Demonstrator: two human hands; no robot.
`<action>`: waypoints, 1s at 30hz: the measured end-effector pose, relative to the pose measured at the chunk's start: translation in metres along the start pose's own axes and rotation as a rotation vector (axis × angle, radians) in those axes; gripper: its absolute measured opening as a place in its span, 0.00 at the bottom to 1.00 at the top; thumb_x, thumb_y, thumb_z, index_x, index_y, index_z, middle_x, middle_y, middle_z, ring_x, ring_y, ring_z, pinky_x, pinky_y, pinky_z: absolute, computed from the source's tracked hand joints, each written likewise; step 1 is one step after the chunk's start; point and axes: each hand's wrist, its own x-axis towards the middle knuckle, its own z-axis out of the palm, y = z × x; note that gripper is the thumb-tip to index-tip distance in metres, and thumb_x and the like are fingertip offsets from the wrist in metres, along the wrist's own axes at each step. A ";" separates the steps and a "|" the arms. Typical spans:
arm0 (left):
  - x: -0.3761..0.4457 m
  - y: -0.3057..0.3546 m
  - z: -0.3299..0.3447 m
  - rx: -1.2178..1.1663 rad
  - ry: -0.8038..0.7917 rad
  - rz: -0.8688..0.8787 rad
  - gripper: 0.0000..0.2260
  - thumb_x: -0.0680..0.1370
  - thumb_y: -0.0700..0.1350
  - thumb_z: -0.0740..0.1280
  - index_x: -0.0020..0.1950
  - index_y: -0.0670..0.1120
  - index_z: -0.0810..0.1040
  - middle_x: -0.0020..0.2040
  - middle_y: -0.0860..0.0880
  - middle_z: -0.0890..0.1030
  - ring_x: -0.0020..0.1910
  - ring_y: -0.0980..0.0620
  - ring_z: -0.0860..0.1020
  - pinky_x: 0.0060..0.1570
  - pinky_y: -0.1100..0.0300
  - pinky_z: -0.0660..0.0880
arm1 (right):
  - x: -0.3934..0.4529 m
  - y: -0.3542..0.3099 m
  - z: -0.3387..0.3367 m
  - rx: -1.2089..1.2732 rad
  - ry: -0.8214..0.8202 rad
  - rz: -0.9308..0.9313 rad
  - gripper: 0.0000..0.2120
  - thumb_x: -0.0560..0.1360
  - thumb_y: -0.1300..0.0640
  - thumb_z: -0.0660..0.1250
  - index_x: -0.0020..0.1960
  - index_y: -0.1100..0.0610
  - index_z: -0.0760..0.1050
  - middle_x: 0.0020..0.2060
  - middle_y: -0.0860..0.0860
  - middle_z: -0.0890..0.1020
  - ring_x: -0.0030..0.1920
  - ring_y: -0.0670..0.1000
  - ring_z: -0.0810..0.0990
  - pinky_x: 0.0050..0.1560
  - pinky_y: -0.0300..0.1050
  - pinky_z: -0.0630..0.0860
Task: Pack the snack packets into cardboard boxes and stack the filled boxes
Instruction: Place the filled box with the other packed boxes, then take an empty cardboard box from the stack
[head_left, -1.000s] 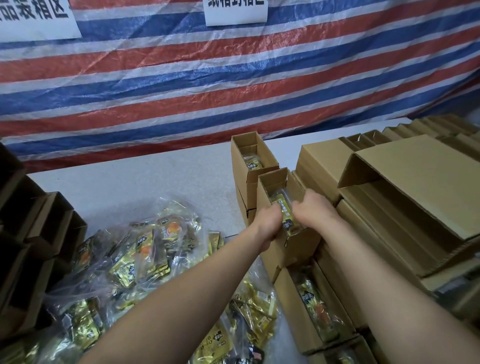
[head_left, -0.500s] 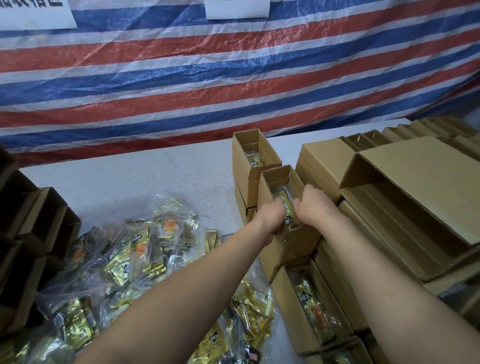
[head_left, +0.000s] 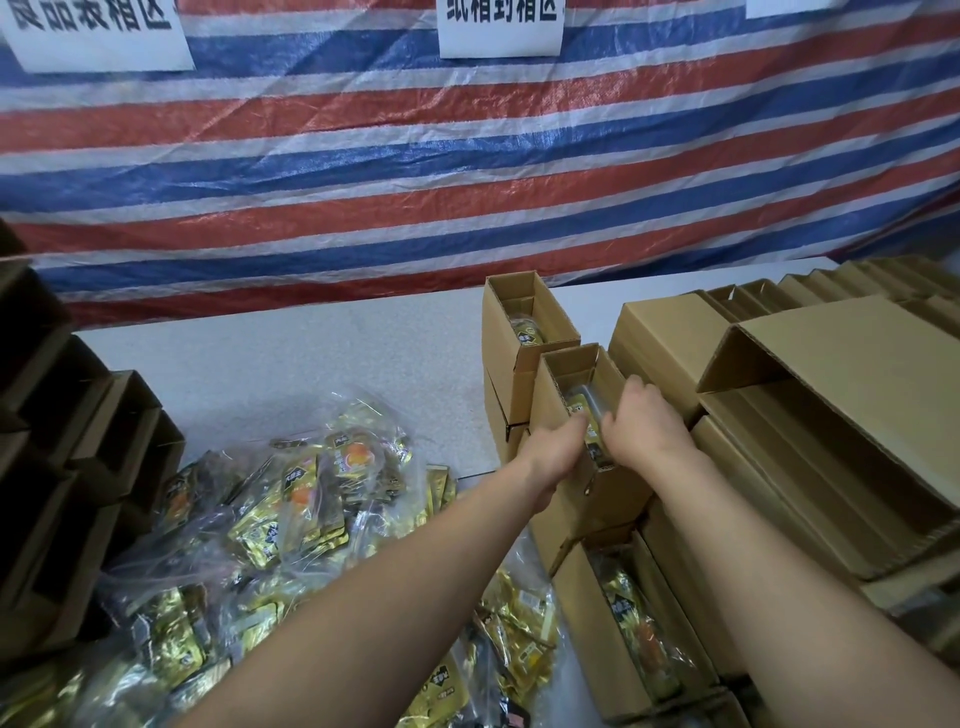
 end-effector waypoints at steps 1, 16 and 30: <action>-0.003 -0.002 -0.002 0.004 -0.002 -0.004 0.34 0.81 0.62 0.57 0.80 0.44 0.57 0.78 0.45 0.64 0.76 0.43 0.63 0.72 0.47 0.63 | -0.002 0.001 0.000 0.001 0.008 -0.006 0.21 0.81 0.54 0.63 0.69 0.63 0.65 0.64 0.61 0.73 0.62 0.62 0.76 0.55 0.53 0.75; -0.094 -0.055 -0.122 0.205 0.276 0.265 0.12 0.81 0.48 0.58 0.46 0.42 0.75 0.41 0.48 0.74 0.40 0.51 0.71 0.41 0.57 0.68 | -0.084 -0.097 0.004 0.322 0.094 -0.369 0.09 0.80 0.53 0.61 0.46 0.54 0.77 0.41 0.48 0.80 0.40 0.49 0.77 0.39 0.46 0.75; -0.245 -0.094 -0.288 0.243 0.667 0.411 0.09 0.83 0.47 0.60 0.53 0.51 0.80 0.46 0.57 0.81 0.45 0.64 0.78 0.39 0.72 0.70 | -0.216 -0.279 0.057 0.935 -0.400 -0.374 0.08 0.81 0.55 0.64 0.45 0.47 0.79 0.41 0.47 0.85 0.40 0.46 0.85 0.52 0.54 0.82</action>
